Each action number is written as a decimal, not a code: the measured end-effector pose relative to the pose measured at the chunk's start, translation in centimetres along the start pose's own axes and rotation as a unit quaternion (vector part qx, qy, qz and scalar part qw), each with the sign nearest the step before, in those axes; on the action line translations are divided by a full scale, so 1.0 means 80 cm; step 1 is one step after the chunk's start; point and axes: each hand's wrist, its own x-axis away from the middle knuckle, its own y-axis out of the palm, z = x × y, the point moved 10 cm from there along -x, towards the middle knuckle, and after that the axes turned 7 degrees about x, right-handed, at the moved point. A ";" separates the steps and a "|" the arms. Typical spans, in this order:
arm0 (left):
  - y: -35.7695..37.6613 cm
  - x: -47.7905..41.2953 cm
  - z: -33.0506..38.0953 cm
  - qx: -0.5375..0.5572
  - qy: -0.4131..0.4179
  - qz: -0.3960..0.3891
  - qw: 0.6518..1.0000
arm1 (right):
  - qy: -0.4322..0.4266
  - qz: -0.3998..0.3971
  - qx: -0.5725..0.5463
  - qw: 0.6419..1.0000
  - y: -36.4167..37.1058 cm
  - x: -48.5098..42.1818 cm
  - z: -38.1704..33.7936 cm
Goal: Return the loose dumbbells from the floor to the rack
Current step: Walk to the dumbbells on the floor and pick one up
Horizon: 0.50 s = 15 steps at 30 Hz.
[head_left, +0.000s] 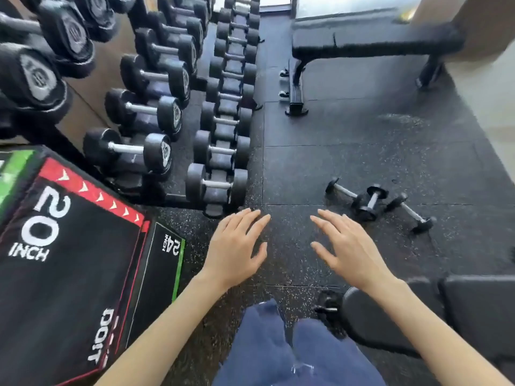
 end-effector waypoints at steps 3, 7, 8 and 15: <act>-0.002 -0.037 -0.035 -0.011 0.023 -0.022 0.999 | 0.041 0.029 0.003 0.999 -0.015 -0.022 0.011; 0.014 -0.077 -0.041 -0.006 0.064 -0.052 0.997 | 0.085 0.036 0.035 0.995 -0.024 -0.031 0.049; 0.020 -0.088 -0.039 -0.004 0.077 -0.060 0.995 | 0.094 0.036 0.042 0.994 -0.024 -0.034 0.060; 0.054 -0.170 -0.027 0.011 0.125 -0.093 0.988 | 0.141 0.025 0.038 0.989 -0.009 -0.077 0.129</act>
